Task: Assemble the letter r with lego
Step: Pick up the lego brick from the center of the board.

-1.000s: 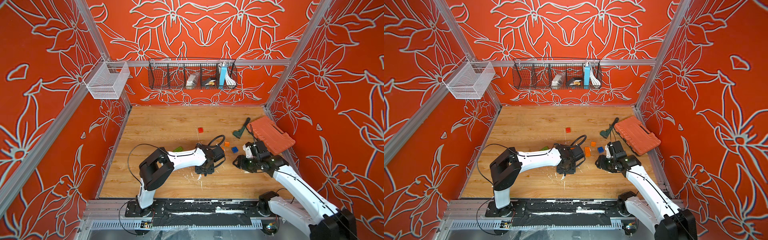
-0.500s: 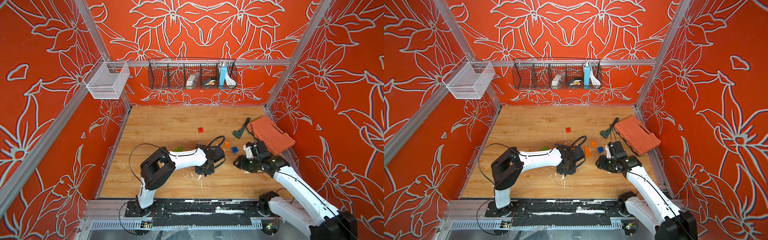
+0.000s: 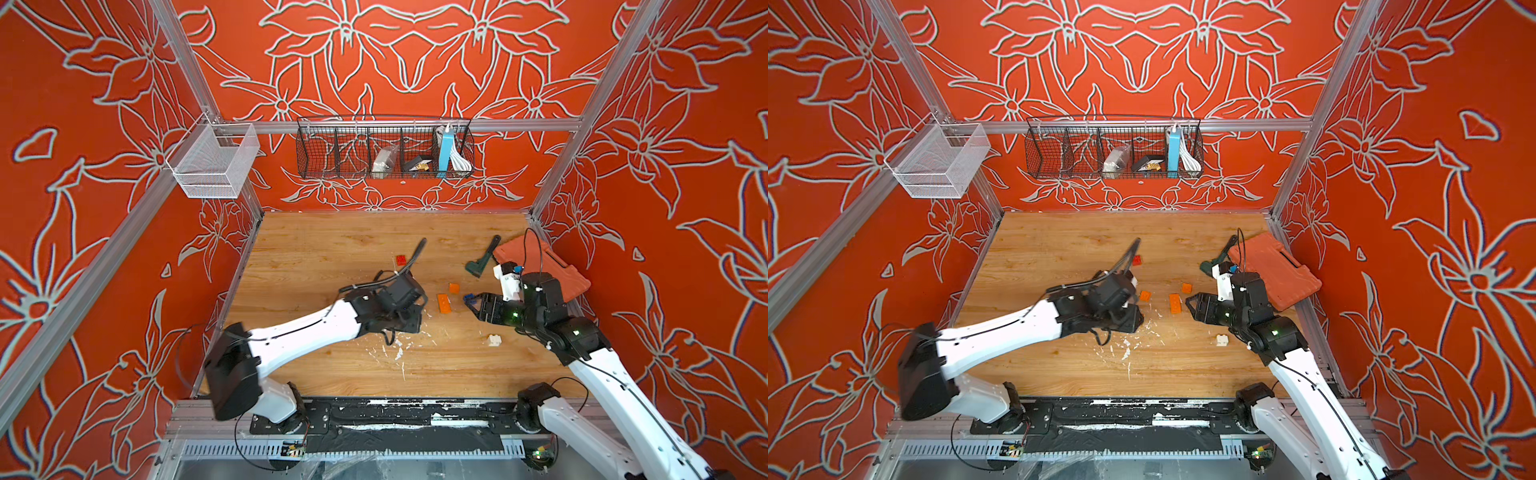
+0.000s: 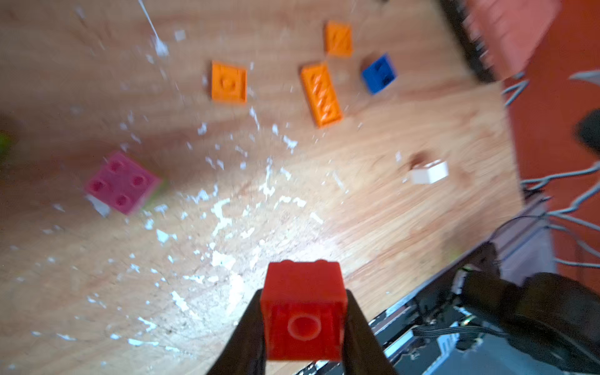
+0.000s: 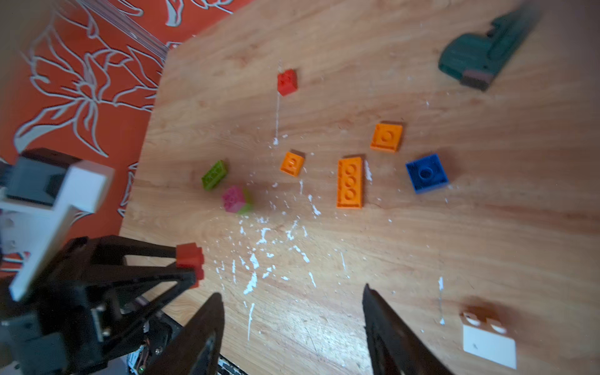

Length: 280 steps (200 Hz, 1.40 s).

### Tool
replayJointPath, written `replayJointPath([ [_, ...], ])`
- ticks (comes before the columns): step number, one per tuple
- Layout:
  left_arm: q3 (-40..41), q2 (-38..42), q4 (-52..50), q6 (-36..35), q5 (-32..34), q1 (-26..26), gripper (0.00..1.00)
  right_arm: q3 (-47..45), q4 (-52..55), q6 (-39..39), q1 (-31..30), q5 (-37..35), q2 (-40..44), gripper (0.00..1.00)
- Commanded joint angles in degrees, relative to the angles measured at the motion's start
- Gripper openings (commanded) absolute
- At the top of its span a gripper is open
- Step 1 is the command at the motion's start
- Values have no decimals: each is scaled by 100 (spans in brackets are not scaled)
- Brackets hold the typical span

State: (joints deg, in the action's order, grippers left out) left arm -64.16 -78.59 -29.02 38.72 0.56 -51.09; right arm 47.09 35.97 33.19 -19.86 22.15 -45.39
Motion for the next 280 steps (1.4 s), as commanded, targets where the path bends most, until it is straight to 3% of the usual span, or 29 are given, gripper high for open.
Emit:
replayJointPath([
  [1,491,829,782,-639,-518,735,8,485,-363,-149,30,607,-287,73],
  [10,672,1149,1036,-730,-838,1137,0,674,-433,-140,33,786,-428,74],
  [32,860,1713,1384,-1451,-1172,1742,0,1174,-491,-183,27,1143,-787,74],
  [53,1031,2134,1767,-2362,-1001,1769,0,1770,-273,-311,17,1511,-1201,73],
  [76,1573,2756,2796,-3738,-1703,1773,0,2069,-563,38,-52,1555,-1409,69],
  [105,1938,2996,3694,-4784,-1274,1801,0,2590,-854,324,-384,1442,-1775,68],
  [119,2055,3042,4152,-5207,-1546,1918,0,2972,-854,432,-606,1570,-2059,70],
  [168,2011,3033,5380,-6070,-3049,2369,0,4315,-465,173,-1702,1617,-2694,73],
  [190,1804,3033,5494,-6277,-3454,2418,0,4483,-680,291,-1859,1968,-2734,74],
  [228,1423,2915,5448,-6729,-4750,2446,0,4776,-559,86,-1958,2423,-2705,75],
  [280,1104,2706,5681,-6909,-5085,2442,0,4548,-835,38,-2151,2830,-2508,80],
])
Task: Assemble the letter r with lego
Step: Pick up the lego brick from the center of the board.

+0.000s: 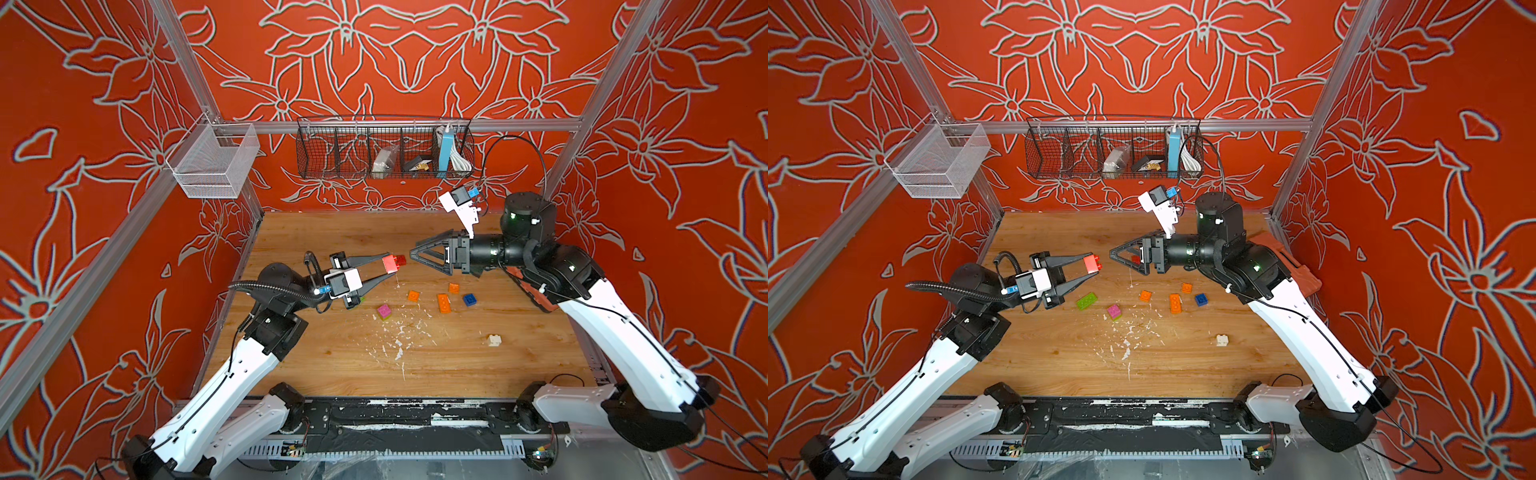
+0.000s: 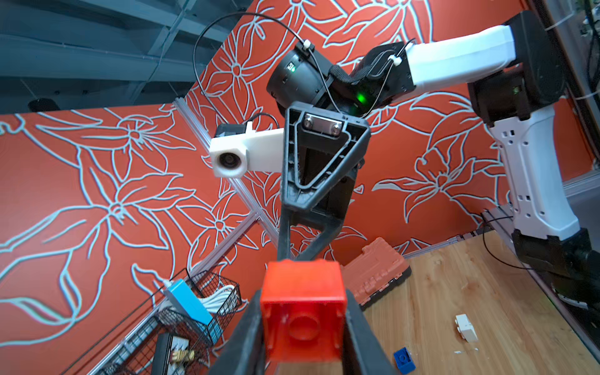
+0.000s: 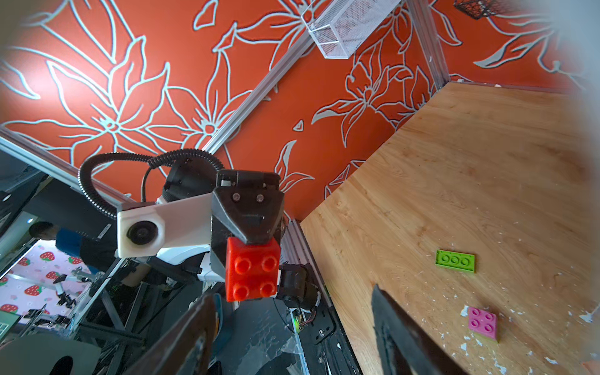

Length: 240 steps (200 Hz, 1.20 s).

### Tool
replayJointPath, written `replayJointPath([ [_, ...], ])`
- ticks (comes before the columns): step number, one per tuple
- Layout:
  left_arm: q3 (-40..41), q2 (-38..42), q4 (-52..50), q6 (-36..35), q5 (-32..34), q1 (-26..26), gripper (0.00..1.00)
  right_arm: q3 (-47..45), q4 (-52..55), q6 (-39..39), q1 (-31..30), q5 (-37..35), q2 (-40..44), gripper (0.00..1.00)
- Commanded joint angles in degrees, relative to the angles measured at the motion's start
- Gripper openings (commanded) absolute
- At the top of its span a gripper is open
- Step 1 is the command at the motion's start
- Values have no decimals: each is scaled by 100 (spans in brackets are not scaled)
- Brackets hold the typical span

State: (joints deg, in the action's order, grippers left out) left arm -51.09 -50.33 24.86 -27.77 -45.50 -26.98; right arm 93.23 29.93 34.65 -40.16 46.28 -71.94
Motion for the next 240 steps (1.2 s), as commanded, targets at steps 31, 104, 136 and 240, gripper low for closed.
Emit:
replayJointPath([
  [31,-277,-265,426,-214,-581,35,0,-197,-610,-19,-252,615,231,85],
  [104,-285,-337,590,-54,-627,27,0,-252,-777,270,-425,693,-22,75],
  [136,-302,-346,560,-54,-662,32,0,-285,-857,320,-505,735,-79,69],
  [240,-299,-280,424,-80,-689,33,0,-484,-1123,517,-640,581,-88,53],
])
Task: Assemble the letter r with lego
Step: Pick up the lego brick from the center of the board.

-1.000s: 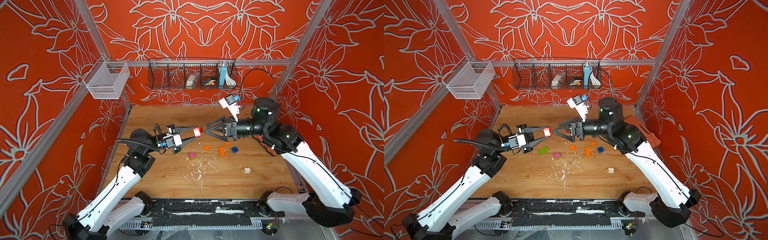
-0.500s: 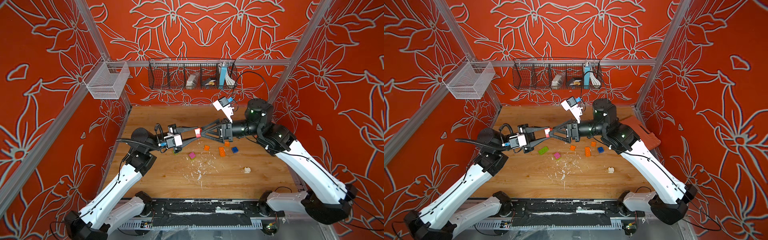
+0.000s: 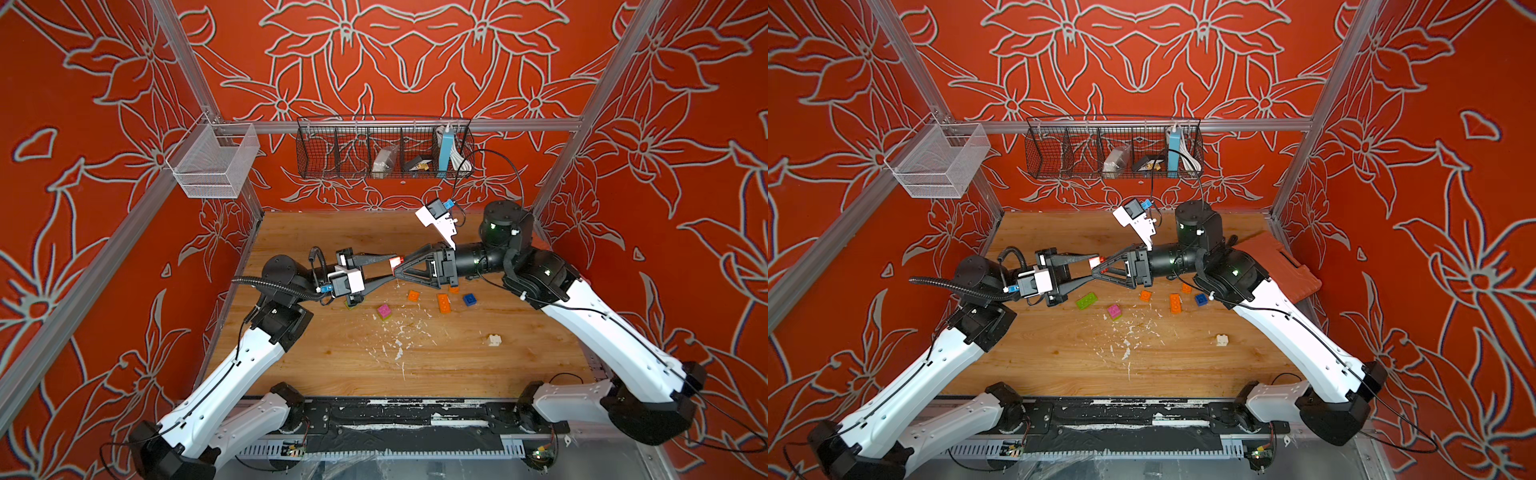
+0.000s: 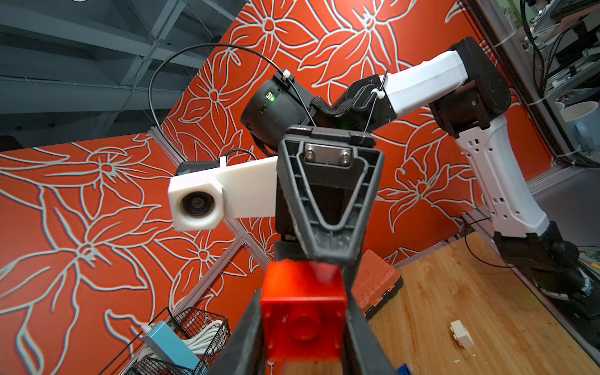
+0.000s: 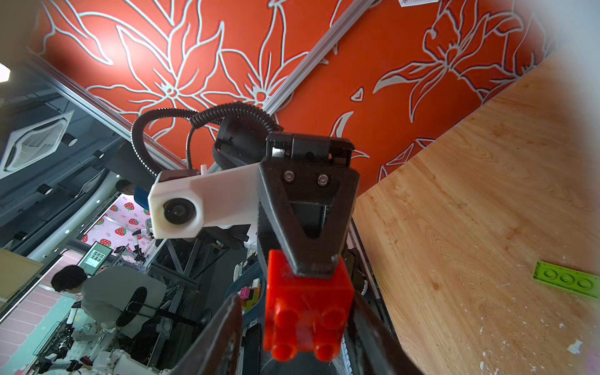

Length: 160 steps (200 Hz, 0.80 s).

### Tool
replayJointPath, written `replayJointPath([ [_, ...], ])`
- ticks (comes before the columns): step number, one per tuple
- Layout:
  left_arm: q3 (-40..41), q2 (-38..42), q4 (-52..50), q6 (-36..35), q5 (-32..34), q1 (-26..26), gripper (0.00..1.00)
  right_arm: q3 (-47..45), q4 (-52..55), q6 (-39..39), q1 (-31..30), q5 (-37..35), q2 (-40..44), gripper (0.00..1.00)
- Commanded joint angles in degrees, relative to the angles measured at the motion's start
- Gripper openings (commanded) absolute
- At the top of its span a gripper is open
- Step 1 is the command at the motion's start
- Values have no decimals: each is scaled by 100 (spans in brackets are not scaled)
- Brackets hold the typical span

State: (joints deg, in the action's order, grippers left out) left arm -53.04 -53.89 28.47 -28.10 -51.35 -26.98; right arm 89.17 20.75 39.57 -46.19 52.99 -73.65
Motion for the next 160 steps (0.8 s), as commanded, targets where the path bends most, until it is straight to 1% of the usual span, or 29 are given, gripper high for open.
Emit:
replayJointPath([
  [1,-103,74,63,-47,-103,34,0,-81,-213,29,-38,-97,85,53],
  [42,-89,89,53,-49,-129,30,0,-157,-380,183,-35,-181,105,53],
  [68,-67,113,28,-70,-129,29,0,-213,-482,263,-32,-208,118,48],
  [89,-46,115,18,-65,-151,33,0,-250,-511,297,-33,-210,133,46],
  [160,45,142,52,-82,-156,31,0,-277,-422,232,-33,-387,219,46],
])
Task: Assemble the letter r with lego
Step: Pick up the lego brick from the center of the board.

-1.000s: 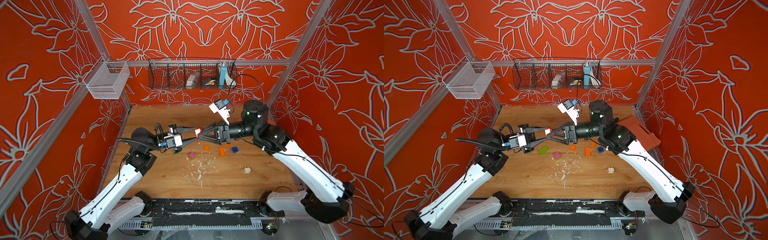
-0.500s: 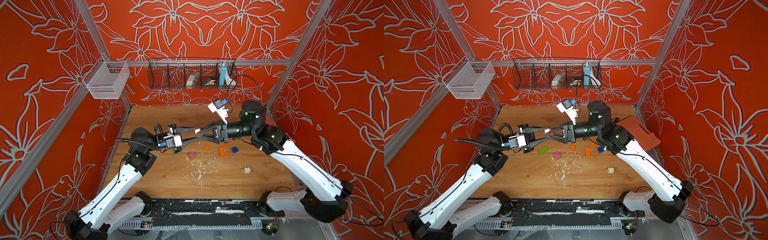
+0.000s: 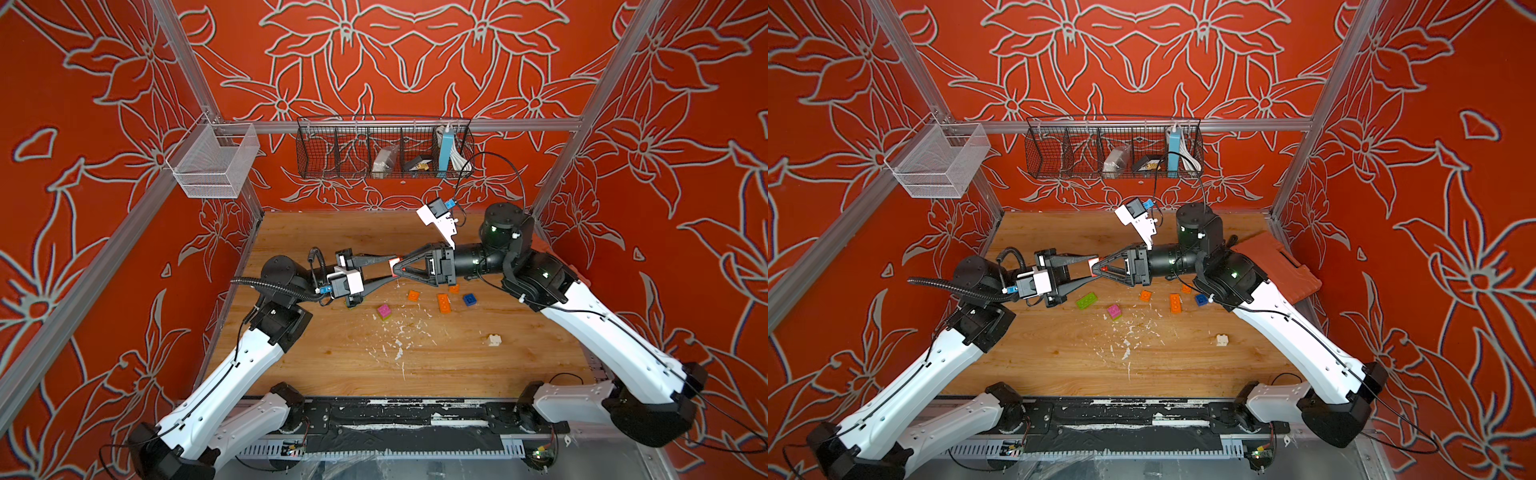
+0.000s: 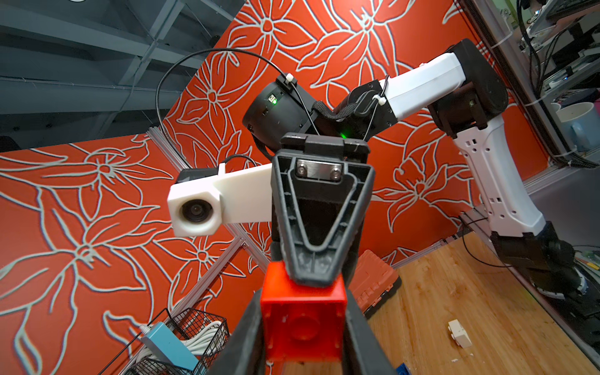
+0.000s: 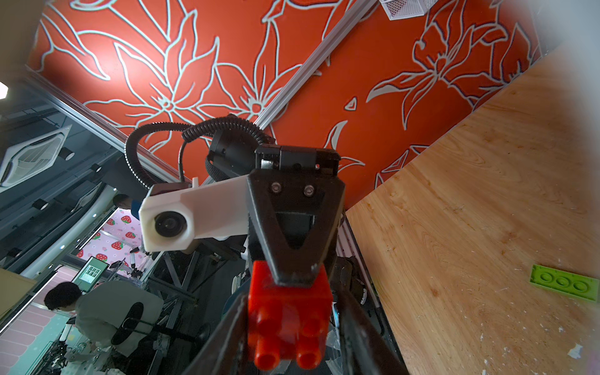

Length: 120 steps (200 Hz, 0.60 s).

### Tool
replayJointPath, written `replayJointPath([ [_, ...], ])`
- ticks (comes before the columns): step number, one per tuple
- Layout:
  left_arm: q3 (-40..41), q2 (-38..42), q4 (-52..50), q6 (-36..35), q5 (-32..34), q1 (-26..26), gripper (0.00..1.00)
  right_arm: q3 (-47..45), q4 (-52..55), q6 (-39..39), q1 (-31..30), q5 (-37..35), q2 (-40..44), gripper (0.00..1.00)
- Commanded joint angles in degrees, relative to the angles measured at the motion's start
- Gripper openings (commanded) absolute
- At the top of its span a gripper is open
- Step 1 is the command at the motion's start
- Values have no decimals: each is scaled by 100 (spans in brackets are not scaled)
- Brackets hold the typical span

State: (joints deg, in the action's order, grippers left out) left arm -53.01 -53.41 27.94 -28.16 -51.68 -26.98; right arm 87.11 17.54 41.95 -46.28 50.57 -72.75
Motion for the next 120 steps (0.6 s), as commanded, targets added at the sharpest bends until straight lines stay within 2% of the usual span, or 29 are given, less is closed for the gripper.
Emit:
replayJointPath([
  [1,44,98,105,-75,-123,33,0,-71,-102,-3,-24,-144,130,46],
  [60,70,78,102,-84,-132,30,0,-111,-172,110,-25,-80,110,37],
  [120,35,50,5,-100,-86,24,0,-134,-70,31,-25,-166,194,22],
])
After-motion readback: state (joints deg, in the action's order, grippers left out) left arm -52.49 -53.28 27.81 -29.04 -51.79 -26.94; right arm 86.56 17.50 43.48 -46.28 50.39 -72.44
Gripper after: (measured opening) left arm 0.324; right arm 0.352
